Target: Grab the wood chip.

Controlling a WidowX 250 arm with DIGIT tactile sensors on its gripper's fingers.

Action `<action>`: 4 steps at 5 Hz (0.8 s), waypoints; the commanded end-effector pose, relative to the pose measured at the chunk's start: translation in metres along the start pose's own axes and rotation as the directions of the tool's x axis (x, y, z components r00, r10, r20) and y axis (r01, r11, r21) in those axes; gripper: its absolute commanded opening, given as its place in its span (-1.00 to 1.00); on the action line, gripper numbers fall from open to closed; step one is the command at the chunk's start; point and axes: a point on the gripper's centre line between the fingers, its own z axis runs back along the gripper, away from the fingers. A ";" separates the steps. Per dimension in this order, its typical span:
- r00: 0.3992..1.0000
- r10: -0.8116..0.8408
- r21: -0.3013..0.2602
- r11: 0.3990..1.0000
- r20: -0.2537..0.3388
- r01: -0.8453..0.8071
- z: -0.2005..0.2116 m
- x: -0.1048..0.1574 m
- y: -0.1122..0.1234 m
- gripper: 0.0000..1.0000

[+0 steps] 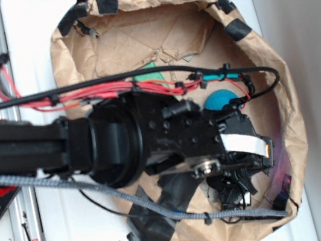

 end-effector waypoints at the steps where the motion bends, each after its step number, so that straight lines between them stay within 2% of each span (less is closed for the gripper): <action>1: 0.992 0.121 0.008 0.993 -0.026 -0.121 0.045 -0.012 0.014 -1.00; 2: 0.973 0.229 0.052 0.972 -0.004 -0.228 0.084 -0.007 0.031 -1.00; 3: 0.948 0.315 0.186 0.935 -0.043 -0.303 0.122 -0.005 0.044 -1.00; 4: 0.901 0.419 0.252 0.889 -0.113 -0.382 0.143 -0.006 0.047 -1.00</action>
